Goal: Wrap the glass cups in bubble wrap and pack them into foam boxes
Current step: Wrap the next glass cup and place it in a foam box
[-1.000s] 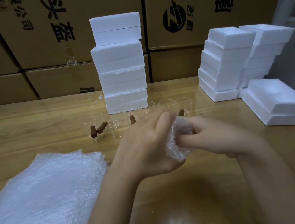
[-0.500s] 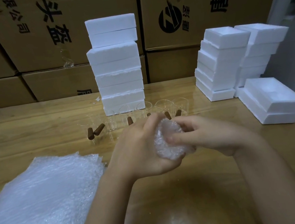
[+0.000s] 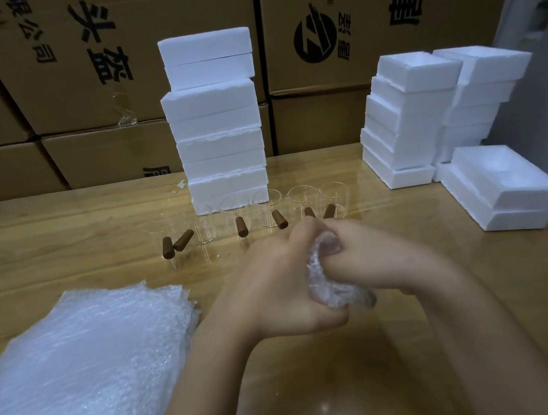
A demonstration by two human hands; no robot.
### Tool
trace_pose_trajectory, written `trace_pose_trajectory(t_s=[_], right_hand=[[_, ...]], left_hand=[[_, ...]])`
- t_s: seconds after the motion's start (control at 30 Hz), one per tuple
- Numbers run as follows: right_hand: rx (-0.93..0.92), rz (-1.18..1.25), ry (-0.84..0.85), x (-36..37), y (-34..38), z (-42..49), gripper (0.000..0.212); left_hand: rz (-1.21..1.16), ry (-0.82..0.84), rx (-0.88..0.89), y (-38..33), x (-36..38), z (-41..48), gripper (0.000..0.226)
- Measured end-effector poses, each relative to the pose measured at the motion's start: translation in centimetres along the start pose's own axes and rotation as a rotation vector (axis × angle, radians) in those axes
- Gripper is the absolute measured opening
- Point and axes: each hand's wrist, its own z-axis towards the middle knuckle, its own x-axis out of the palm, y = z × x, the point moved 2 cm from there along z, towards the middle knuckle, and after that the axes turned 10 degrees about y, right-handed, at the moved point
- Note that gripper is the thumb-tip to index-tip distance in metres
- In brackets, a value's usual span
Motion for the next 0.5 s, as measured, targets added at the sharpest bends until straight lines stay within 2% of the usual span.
trace_pose_trajectory(t_s=[0.2,0.23,0.33,0.4,0.5], right_hand=[[0.037,0.243,0.168,-1.0,-0.6,-1.0,0.058],[0.043,0.255,0.171,-1.1,-0.7,-1.1,0.053],[0.065,0.163,0.132,-0.7,-0.9,-0.8,0.015],[0.097,0.100,0.129,-0.3,-0.9,-0.4,0.013],[0.133,0.047,0.119,-0.2,-0.9,-0.3,0.015]], left_hand=[[-0.295,-0.001,-0.031,0.7,-0.5,-0.3,0.057],[-0.291,0.005,-0.027,0.6,-0.5,-0.3,0.057],[-0.122,0.060,-0.019,0.1,0.1,-0.1,0.060],[0.030,0.079,-0.020,0.0,0.6,0.1,0.064],[0.064,0.069,-0.039,0.3,1.1,0.1,0.066]])
